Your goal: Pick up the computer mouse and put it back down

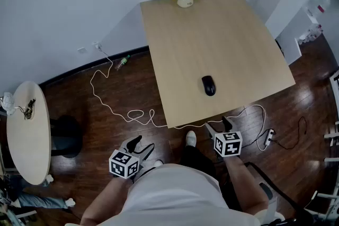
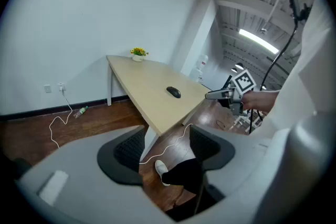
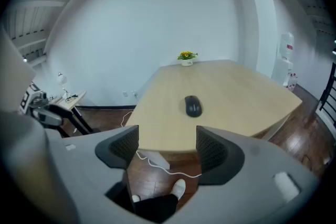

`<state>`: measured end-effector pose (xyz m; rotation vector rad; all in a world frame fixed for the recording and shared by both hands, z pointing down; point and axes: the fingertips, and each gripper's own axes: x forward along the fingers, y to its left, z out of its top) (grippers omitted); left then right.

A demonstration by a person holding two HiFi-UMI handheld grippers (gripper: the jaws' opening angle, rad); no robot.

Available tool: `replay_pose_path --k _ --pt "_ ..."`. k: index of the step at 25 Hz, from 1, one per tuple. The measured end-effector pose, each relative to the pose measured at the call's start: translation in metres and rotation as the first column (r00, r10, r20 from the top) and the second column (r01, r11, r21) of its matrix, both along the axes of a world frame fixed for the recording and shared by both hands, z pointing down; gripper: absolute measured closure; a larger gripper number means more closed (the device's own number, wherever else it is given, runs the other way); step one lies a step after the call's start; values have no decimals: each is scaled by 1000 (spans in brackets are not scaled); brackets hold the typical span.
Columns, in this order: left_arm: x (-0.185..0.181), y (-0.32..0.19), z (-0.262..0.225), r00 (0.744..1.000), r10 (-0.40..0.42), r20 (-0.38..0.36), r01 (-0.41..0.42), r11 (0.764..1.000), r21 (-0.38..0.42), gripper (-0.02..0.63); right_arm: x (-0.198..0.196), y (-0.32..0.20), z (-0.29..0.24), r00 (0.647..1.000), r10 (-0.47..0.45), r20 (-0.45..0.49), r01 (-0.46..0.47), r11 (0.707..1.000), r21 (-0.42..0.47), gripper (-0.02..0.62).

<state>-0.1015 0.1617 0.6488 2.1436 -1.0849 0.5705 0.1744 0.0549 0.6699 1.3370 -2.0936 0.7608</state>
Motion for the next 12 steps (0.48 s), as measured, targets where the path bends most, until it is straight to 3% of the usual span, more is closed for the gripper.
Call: replay_pose_path --k 6,12 --pt "43 -66 -13 998 -62 -1 62 998 -13 355 8 -152 30 999 -8 -40 9 1000 13 241" --pt "63 -89 -19 990 -133 49 136 989 -50 355 10 -217 97 991 -60 -124 52 996 -66 236"
